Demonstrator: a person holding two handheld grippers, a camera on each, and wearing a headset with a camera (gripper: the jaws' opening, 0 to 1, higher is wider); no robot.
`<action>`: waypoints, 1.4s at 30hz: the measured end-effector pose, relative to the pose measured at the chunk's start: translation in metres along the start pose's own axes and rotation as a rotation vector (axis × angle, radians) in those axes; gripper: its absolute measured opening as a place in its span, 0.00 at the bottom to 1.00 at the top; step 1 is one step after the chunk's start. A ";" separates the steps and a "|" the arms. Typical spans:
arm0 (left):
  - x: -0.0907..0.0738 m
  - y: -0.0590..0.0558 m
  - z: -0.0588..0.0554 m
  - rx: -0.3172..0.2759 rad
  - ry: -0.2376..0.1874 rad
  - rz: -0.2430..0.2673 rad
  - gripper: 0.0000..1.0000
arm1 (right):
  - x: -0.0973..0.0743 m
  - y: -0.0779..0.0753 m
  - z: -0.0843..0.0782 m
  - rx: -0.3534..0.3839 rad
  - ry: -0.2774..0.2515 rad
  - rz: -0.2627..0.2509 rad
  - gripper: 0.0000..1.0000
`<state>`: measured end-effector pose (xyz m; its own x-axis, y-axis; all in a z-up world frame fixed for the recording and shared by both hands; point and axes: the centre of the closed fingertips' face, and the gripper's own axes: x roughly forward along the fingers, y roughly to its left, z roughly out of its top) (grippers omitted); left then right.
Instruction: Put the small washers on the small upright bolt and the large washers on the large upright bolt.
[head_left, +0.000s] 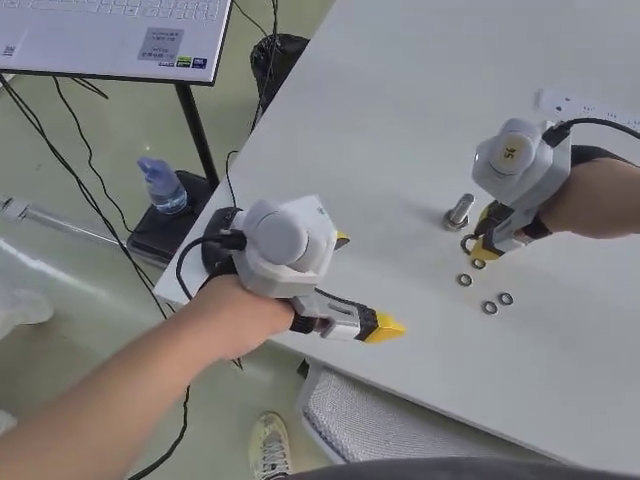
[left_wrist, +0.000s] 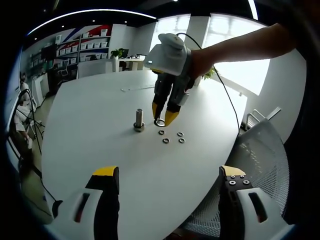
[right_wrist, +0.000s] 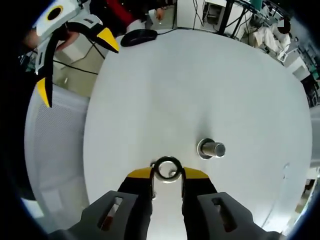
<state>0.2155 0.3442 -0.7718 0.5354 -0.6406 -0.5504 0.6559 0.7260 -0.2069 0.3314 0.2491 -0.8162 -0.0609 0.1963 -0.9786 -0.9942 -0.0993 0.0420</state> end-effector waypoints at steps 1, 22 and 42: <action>-0.001 0.000 0.001 0.000 -0.003 0.001 0.82 | -0.002 -0.001 -0.001 0.006 -0.002 -0.004 0.21; -0.001 0.004 -0.003 0.003 0.010 0.017 0.94 | -0.021 -0.036 -0.003 0.076 -0.038 -0.043 0.21; -0.002 0.005 -0.003 -0.004 0.012 -0.005 0.90 | -0.021 -0.056 0.018 0.041 -0.035 -0.072 0.21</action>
<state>0.2165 0.3500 -0.7743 0.5254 -0.6411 -0.5594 0.6564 0.7238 -0.2130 0.3868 0.2685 -0.7946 0.0086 0.2351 -0.9719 -0.9988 -0.0438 -0.0194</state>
